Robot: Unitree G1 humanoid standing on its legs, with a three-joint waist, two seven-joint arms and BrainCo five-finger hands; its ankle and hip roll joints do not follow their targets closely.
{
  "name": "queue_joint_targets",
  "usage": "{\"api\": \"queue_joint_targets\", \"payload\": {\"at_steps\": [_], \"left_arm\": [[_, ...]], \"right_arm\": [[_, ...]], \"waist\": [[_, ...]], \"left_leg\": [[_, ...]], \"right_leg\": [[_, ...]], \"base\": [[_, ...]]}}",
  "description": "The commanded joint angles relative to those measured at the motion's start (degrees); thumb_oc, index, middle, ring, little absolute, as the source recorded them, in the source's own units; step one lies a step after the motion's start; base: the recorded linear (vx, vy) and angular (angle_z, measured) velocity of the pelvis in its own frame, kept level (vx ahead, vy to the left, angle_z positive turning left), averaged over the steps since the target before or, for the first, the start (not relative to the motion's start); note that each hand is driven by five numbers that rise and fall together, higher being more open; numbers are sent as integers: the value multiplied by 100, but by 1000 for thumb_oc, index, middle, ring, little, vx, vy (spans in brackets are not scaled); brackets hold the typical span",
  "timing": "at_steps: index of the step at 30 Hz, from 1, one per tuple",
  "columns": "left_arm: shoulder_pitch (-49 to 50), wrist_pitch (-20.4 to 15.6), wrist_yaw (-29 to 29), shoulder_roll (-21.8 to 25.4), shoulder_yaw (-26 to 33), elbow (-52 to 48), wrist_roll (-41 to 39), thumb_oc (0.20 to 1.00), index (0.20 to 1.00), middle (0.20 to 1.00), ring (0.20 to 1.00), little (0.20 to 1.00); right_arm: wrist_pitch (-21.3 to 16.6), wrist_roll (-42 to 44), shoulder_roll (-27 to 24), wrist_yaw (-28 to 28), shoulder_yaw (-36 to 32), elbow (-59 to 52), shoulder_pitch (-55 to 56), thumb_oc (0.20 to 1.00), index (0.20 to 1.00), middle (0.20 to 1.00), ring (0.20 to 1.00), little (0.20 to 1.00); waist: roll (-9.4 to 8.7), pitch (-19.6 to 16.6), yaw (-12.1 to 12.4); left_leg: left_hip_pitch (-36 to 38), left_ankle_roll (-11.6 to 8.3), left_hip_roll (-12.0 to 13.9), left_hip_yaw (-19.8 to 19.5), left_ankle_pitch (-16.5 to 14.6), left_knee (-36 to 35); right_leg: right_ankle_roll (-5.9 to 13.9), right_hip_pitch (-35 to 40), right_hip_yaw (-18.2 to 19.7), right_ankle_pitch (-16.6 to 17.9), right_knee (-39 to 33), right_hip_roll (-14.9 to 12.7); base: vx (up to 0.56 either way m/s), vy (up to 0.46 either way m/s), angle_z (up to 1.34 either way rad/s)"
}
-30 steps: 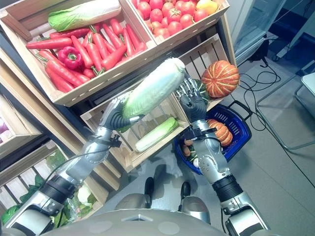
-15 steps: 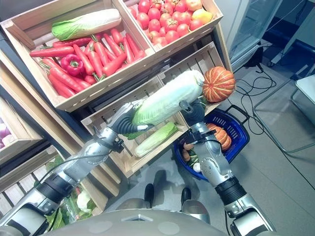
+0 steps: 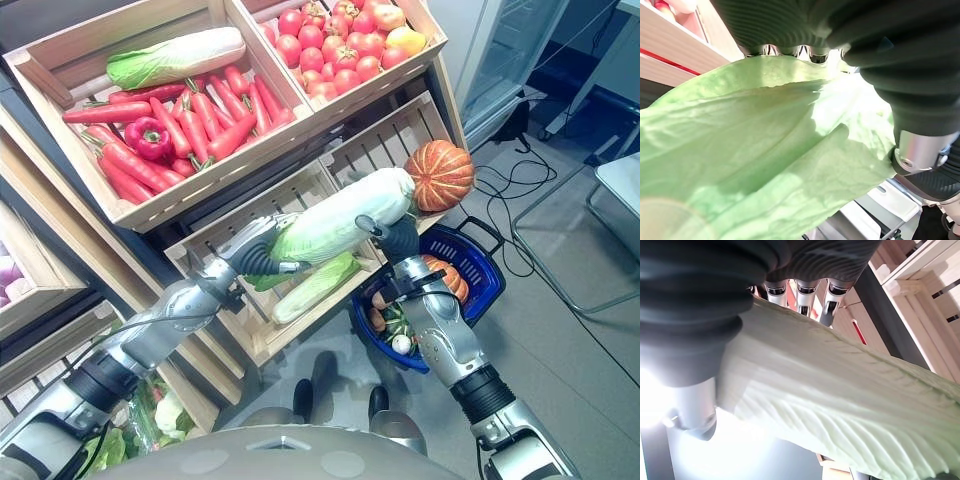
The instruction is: Pick up fruits and vegetables into the basket
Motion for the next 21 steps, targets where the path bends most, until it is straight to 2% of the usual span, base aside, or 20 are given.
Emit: {"api": "queue_joint_targets", "payload": {"at_steps": [1,7,13,14,15,16,17,21], "left_arm": [[-223,-191,-275,203,-358,-303,179,200,200,200,200,200],[-163,-133,-309,208,-327,-299,208,200,200,200,200,200],[28,159,-113,196,-185,-291,320,200,200,200,200,200],[30,289,88,197,-166,-275,377,413,413,413,413,413],[21,373,182,187,-139,-245,403,743,743,743,743,743],[18,400,197,184,-135,-239,408,915,915,915,915,915],[7,475,381,190,-110,-186,421,1000,1000,1000,1000,1000],[-113,823,956,196,77,6,417,1000,1000,1000,1000,1000]], "right_arm": [[-261,43,88,153,42,-457,-325,200,200,200,200,200],[-307,521,205,138,-16,-464,-229,200,200,200,200,200],[-493,1017,515,-221,-79,-378,27,200,200,200,200,200],[-588,1166,575,-337,-95,-334,45,200,200,200,200,200],[-651,1212,609,-415,-115,-315,32,200,200,200,200,200],[-667,1224,616,-453,-119,-311,29,200,200,200,200,200],[-769,1271,654,-501,-157,-253,16,200,200,200,200,200],[-1080,1342,721,-774,-403,-84,-78,200,200,200,200,200]], "waist": [[-267,-285,-39],[-258,-282,-44],[-223,-225,-62],[-205,-146,-77],[-201,-85,-86],[-200,-74,-87],[-182,18,-101],[-155,346,-145]], "left_leg": [[-6,349,-294,69,-466,11],[-25,357,-294,81,-467,11],[-88,373,-304,127,-447,11],[-153,377,-302,137,-422,11],[-198,389,-307,130,-409,11],[-207,391,-307,128,-406,11],[-238,392,-310,122,-430,11],[-451,395,-351,110,-383,11]], "right_leg": [[461,-87,173,48,27,-260],[466,-111,189,55,27,-254],[452,-177,222,64,27,-239],[439,-238,220,86,27,-233],[431,-279,219,105,27,-226],[429,-288,218,107,30,-225],[422,-325,221,76,53,-214],[396,-537,224,107,74,-200]], "base": [[0,0,0],[0,0,0],[-8,-1,-1],[-91,2,-7],[-92,1,-9],[-83,3,-11],[-98,6,-8],[-175,6,-7]]}}
